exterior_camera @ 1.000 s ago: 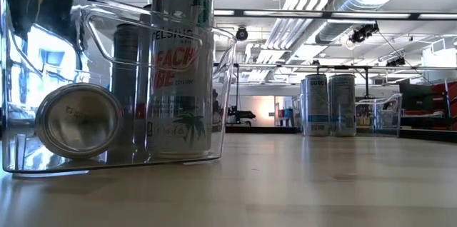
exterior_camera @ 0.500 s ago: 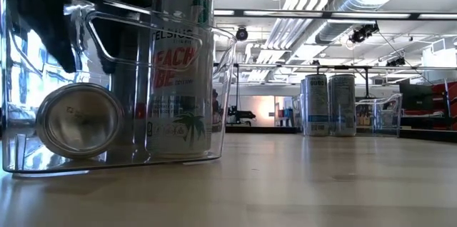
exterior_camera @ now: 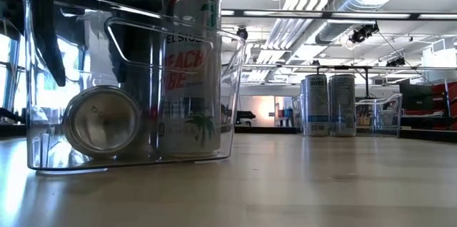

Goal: Sort soda cans
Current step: Adjust all the white-pink soda cans into the center transparent bin

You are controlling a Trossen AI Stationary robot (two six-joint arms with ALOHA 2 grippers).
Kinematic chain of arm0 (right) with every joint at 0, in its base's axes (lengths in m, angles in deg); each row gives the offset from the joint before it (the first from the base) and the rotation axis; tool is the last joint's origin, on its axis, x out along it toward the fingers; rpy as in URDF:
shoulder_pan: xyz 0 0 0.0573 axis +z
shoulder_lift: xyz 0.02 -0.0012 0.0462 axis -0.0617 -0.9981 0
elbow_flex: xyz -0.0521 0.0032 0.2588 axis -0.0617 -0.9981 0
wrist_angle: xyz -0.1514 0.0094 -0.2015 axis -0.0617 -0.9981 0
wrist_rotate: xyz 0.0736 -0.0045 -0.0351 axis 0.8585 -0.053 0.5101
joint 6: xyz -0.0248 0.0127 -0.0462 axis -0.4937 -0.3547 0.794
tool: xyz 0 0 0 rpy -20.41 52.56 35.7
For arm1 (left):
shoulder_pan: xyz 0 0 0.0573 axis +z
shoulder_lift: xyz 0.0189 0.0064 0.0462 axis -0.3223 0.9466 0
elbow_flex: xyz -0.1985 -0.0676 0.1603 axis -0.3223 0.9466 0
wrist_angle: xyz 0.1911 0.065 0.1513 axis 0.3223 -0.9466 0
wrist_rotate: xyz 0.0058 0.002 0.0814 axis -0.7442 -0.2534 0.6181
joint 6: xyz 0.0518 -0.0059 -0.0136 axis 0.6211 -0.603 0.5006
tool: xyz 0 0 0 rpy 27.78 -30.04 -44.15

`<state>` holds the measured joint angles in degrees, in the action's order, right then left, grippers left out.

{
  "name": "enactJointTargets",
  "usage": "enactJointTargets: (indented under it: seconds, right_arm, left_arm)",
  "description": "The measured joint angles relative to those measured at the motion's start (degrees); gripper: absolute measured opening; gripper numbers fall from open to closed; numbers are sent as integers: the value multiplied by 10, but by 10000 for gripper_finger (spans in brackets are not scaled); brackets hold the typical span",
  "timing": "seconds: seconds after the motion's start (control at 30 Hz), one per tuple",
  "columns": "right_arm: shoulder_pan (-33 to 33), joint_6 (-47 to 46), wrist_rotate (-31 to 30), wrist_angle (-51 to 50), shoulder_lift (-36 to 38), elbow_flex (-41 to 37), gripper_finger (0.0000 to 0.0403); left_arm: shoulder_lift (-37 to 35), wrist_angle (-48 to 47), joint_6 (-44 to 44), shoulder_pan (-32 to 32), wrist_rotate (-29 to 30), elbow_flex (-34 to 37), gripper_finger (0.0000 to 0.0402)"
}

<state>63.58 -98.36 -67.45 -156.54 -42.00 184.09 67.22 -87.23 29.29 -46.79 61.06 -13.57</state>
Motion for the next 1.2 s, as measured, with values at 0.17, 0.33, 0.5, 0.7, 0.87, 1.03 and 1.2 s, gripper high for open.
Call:
enactJointTargets:
  seconds: [0.17, 0.33, 0.5, 0.7, 0.87, 1.03, 1.2]
  right_arm:
    - [0, 0, 1, 0, 0, 0, 24]
    - [0, 0, 3, 0, 0, 0, 24]
    - [0, 0, 3, 2, 0, 0, 24]
    - [0, 0, 3, 3, 0, 0, 24]
    - [1, 0, 3, 3, 0, 0, 24]
    - [4, 0, 4, 3, 0, 0, 24]
    - [7, 0, 4, 4, 0, 0, 24]
  left_arm:
    - [0, -4, 13, 0, 9, -5, 278]
    - [-11, -41, -4, 0, 15, -39, 278]
    - [-23, -116, -40, -7, 23, -83, 278]
    - [-23, -146, -146, -19, 8, -99, 278]
    - [-22, -146, -280, -8, 6, -89, 278]
    - [-63, -155, -327, -8, 25, -89, 278]
    - [-137, -154, -416, 1, 125, -90, 278]
